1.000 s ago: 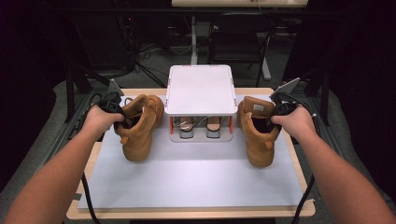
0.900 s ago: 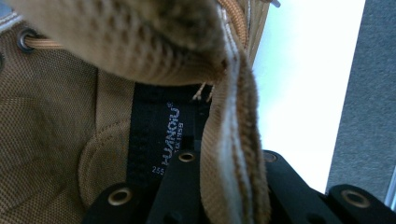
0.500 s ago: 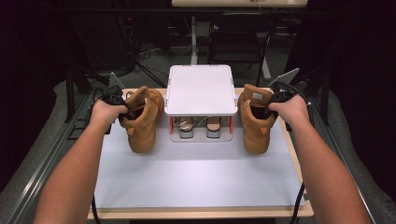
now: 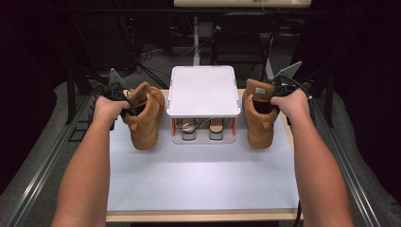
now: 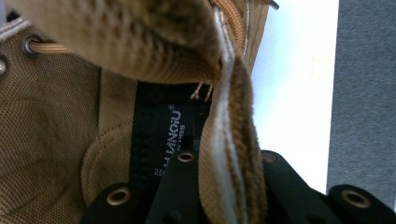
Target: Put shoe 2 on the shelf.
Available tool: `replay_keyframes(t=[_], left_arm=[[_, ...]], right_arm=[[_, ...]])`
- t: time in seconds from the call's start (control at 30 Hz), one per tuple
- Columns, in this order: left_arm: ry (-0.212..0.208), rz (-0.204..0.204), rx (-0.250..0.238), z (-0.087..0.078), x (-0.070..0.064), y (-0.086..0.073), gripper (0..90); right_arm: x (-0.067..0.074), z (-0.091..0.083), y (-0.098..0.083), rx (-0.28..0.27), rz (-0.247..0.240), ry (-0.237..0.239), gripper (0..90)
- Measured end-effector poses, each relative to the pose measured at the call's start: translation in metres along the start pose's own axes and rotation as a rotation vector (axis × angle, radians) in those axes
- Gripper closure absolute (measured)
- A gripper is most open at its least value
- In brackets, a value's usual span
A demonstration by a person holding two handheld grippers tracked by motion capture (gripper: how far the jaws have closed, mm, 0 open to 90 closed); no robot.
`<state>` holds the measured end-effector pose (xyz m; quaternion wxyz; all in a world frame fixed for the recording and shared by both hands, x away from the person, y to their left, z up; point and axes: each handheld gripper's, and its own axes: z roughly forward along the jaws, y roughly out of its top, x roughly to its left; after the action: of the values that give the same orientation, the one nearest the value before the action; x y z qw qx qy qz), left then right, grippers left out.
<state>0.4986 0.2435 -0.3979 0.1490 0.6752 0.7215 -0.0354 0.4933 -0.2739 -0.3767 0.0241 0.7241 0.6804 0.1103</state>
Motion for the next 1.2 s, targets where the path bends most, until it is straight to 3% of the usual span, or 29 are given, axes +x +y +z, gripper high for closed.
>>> replay_keyframes(t=[0.27,0.4,0.57,0.73,0.9,1.03,1.2], left_arm=[[-0.008,-0.022,-0.013,-0.004,-0.004,0.007,86.1],[-0.011,-0.013,-0.016,-0.010,-0.007,0.010,86.1],[-0.018,-0.018,-0.033,-0.015,-0.009,0.012,86.1],[0.004,-0.016,-0.033,-0.017,-0.011,0.016,86.1],[0.001,-0.014,-0.035,-0.020,-0.013,0.026,86.1],[0.000,-0.021,-0.038,-0.031,-0.018,0.035,86.1],[0.011,-0.018,-0.094,-0.050,-0.030,0.041,86.0]], right_arm=[[0.004,-0.002,0.021,-0.009,-0.006,-0.007,86.1],[0.003,-0.003,0.032,-0.026,0.000,0.016,86.1],[0.002,-0.003,0.037,-0.035,0.015,0.049,86.1],[0.006,-0.006,0.039,-0.032,0.007,0.032,86.1],[0.006,-0.018,0.044,-0.042,0.020,0.048,86.1],[0.011,-0.035,0.051,-0.060,0.019,0.026,86.0],[0.014,-0.062,0.056,-0.104,0.018,0.056,86.0]])
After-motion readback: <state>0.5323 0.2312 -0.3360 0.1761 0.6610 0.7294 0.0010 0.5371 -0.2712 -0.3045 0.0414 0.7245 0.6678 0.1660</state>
